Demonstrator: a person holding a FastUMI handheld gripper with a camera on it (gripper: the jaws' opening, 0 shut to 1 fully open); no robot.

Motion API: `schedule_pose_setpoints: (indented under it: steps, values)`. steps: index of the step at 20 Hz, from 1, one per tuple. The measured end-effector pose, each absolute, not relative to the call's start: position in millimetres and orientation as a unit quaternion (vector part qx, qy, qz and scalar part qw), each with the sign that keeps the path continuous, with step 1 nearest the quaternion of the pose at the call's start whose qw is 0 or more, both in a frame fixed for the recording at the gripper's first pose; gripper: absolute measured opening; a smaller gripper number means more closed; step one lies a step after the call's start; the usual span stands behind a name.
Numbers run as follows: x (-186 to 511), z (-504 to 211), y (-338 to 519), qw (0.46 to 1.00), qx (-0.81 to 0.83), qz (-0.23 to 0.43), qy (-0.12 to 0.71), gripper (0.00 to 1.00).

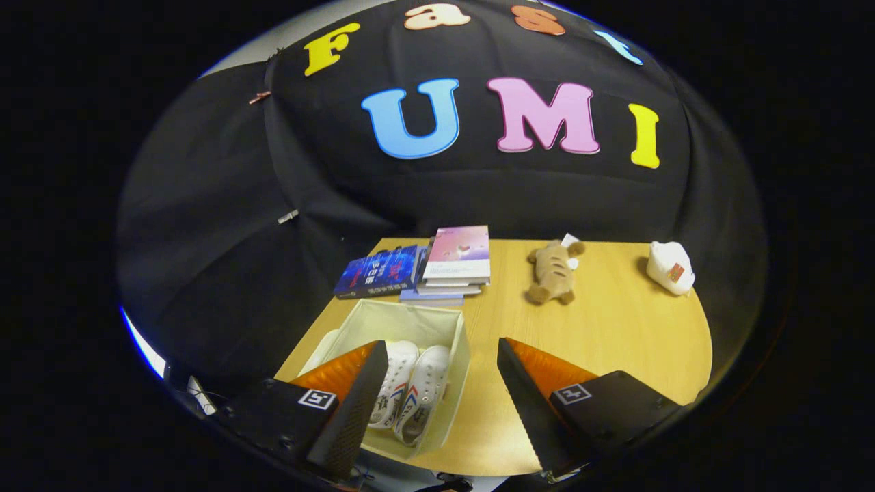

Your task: Open the storage box then place both shoes into the box .Put the left shoe in first, then the right shoe, with the right side of both shoes facing outward in a uniform manner.

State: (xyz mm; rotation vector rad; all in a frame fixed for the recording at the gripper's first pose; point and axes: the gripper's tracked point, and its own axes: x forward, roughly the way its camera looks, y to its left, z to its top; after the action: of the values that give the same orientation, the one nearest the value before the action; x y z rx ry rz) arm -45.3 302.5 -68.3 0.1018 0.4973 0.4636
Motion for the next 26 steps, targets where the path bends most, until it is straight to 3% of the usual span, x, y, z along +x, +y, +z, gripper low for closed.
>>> schedule_pose_setpoints:
  steps: [8,13,26]
  values:
    - [-36.0,35.2,227.2,0.965,0.06,0.24,0.089,0.98]
    - [-31.7,62.8,165.8,0.97,0.058,0.234,0.016,0.98]
    - [-29.0,55.7,58.2,0.989,0.061,0.116,-0.069,0.98]
